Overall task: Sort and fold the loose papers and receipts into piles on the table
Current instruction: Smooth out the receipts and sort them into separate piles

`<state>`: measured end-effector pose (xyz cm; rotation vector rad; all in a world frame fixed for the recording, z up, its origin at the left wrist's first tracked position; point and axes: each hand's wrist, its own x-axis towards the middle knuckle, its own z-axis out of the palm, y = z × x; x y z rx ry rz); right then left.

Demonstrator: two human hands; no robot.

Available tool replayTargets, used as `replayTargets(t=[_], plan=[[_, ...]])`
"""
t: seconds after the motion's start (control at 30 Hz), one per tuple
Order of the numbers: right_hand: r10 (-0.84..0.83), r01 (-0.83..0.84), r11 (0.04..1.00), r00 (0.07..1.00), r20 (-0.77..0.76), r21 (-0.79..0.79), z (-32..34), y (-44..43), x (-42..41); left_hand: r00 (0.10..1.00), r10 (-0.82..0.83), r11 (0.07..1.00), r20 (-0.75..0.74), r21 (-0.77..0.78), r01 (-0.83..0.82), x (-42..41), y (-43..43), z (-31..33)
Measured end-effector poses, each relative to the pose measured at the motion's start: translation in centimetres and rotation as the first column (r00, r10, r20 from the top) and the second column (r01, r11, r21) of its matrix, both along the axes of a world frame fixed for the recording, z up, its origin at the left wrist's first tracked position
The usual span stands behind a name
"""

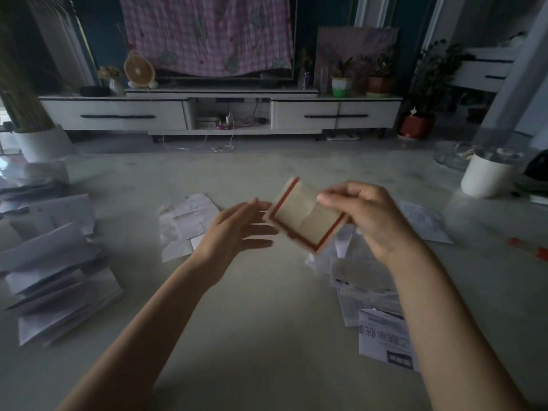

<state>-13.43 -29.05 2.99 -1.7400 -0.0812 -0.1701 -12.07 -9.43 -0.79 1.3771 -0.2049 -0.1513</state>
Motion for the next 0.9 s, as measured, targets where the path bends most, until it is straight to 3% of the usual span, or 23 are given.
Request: replayTargets(t=[0.1,0.17,0.2,0.27,0.33,0.4,0.47,0.57,0.63,0.73,0.83,0.9], plan=[[-0.288,0.284,0.934,0.958,-0.011,0.217,0.3,-5.7,1.3,0.998,0.044,0.999,-0.04,0.013,-0.043,0.6,0.8,-0.3],[-0.525,0.527,0.824,0.848,-0.067,0.208,-1.1,-10.7,1.9,0.997,0.045,0.998,-0.058,0.034,-0.043,0.8,0.5,-0.5],[-0.605,0.613,0.774,0.79,-0.096,0.161,-2.2,-12.8,2.2,0.997,0.049,0.998,-0.051,0.047,-0.046,0.9,0.3,-0.7],[-0.695,0.691,0.719,0.707,-0.131,-0.082,-4.9,-14.7,2.3,0.998,0.044,0.997,-0.041,0.064,-0.041,0.8,0.5,-1.1],[-0.744,0.67,0.641,0.662,-0.09,-0.373,-7.1,-16.3,2.2,0.999,0.031,0.996,-0.032,0.085,-0.028,0.6,0.2,-1.3],[-0.761,0.618,0.554,0.648,-0.038,-0.559,-7.3,-16.6,1.7,0.999,0.039,0.993,-0.006,0.11,-0.038,0.6,0.0,-1.4],[-0.775,0.631,0.496,0.632,0.025,-0.597,-6.2,-16.5,1.3,0.996,0.079,0.986,0.029,0.145,-0.082,0.9,0.1,-1.5],[-0.761,0.694,0.516,0.64,0.103,-0.503,-3.5,-15.4,0.8,0.966,0.184,0.946,0.182,0.232,-0.224,1.9,1.1,-1.8],[-0.738,0.73,0.555,0.653,0.168,-0.399,-1.5,-13.6,0.6,0.882,0.291,0.823,0.372,0.373,-0.428,2.8,2.3,-2.3],[-0.621,0.665,0.689,0.747,0.238,-0.289,0.4,-9.2,1.1,0.755,0.308,0.475,0.579,0.594,-0.649,3.6,3.9,-2.6],[-0.307,0.367,0.889,0.922,0.238,-0.275,-0.5,-1.1,1.6,0.837,0.215,0.294,0.503,0.784,-0.547,4.4,6.3,-3.6],[-0.064,0.133,0.936,0.975,0.212,-0.327,-2.2,3.9,1.2,0.901,0.133,0.178,0.413,0.884,-0.432,5.6,7.7,-5.4]])
